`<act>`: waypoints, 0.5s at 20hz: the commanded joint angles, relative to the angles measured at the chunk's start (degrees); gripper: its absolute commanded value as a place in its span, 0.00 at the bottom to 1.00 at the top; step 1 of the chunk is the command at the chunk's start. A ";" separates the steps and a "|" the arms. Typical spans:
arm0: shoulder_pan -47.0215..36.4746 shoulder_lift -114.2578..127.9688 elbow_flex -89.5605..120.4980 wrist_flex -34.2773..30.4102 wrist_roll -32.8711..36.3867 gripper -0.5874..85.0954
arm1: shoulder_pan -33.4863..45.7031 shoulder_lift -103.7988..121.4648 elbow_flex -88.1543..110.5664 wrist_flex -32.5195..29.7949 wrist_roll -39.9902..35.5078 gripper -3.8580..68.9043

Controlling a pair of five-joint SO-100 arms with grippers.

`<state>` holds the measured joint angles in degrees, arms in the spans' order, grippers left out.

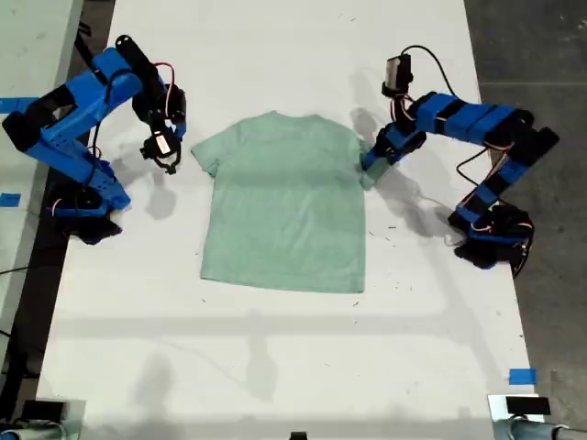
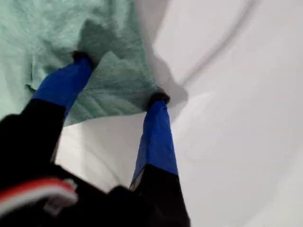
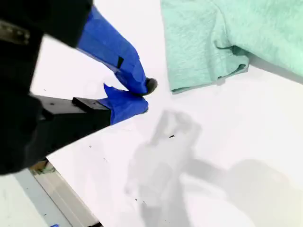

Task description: Fold tshirt

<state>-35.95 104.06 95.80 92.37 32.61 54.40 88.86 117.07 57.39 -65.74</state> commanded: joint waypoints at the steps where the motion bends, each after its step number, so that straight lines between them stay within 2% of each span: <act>1: 0.44 0.26 -2.20 -0.18 0.44 0.01 | -0.53 -2.72 -3.25 -1.58 -1.41 0.15; 2: 0.44 0.26 -2.02 -0.26 0.44 0.01 | -0.26 -2.64 -3.78 -1.49 -1.05 0.05; 3: 0.53 0.26 -1.93 -0.26 0.35 0.01 | -0.09 -2.72 -4.31 -1.41 -1.05 0.03; 7: 0.97 0.26 -1.93 -0.35 0.18 0.01 | 0.62 -2.11 -7.29 1.76 0.44 0.03; 10: 1.23 0.26 -1.85 -0.44 0.09 0.01 | 0.79 2.29 -12.13 9.40 2.02 0.03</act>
<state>-35.86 104.06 95.80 92.37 32.61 54.14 86.04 109.34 62.49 -65.04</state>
